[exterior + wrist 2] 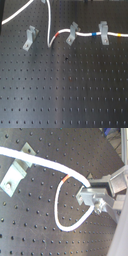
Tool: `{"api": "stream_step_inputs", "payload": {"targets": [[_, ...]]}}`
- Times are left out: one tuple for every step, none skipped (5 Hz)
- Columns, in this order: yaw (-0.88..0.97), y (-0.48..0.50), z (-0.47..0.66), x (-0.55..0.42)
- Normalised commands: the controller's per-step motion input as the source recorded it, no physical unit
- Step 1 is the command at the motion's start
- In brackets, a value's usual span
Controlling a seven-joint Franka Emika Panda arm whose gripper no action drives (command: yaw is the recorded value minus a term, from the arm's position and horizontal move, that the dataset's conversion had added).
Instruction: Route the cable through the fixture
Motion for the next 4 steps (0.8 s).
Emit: {"api": "stream_step_inputs", "payload": {"targets": [[0.0,-0.001,0.05,0.0],[0.0,0.016,0.33,-0.421],[-0.13,0.182,0.26,-0.554],[-0.39,0.231,0.26,-0.38]]}}
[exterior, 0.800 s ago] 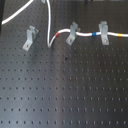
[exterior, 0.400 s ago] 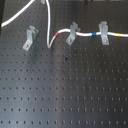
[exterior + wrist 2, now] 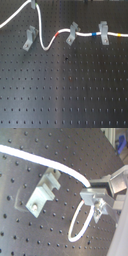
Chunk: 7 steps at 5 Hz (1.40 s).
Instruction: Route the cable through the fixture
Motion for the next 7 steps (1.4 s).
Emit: {"api": "stream_step_inputs", "payload": {"targets": [[-0.69,0.187,0.4,-0.175],[-0.73,0.165,0.42,-0.135],[-0.39,0.121,0.22,-0.407],[-0.22,-0.169,0.06,-0.523],[-0.22,-0.052,0.17,-0.219],[0.0,0.201,0.5,-0.057],[0.0,0.335,0.43,-0.072]]}}
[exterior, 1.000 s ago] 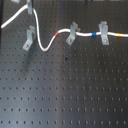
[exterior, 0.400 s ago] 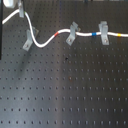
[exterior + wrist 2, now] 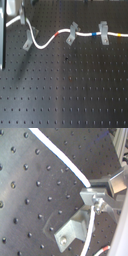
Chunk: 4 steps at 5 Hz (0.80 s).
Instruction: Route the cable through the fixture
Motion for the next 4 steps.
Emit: {"api": "stream_step_inputs", "payload": {"targets": [[0.05,0.13,0.07,-0.165],[0.02,0.087,0.04,-0.156],[0.0,0.262,0.49,-0.098],[0.0,0.448,0.43,-0.082]]}}
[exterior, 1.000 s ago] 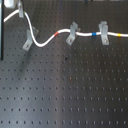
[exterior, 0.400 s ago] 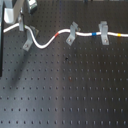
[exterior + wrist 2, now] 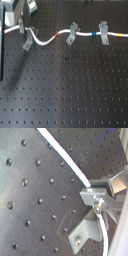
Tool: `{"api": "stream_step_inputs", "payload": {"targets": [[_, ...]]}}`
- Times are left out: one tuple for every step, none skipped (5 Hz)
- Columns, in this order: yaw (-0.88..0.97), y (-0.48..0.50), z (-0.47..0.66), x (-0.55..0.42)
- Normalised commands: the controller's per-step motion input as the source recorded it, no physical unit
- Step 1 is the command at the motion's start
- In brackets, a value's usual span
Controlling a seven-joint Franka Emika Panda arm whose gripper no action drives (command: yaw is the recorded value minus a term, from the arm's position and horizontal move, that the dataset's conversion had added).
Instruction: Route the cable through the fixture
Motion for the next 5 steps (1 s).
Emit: {"api": "stream_step_inputs", "payload": {"targets": [[0.0,0.177,0.13,-0.097],[0.07,0.255,-0.01,-0.097],[0.13,0.205,-0.11,0.003],[0.26,0.388,-0.09,0.041],[0.29,0.278,-0.14,0.047]]}}
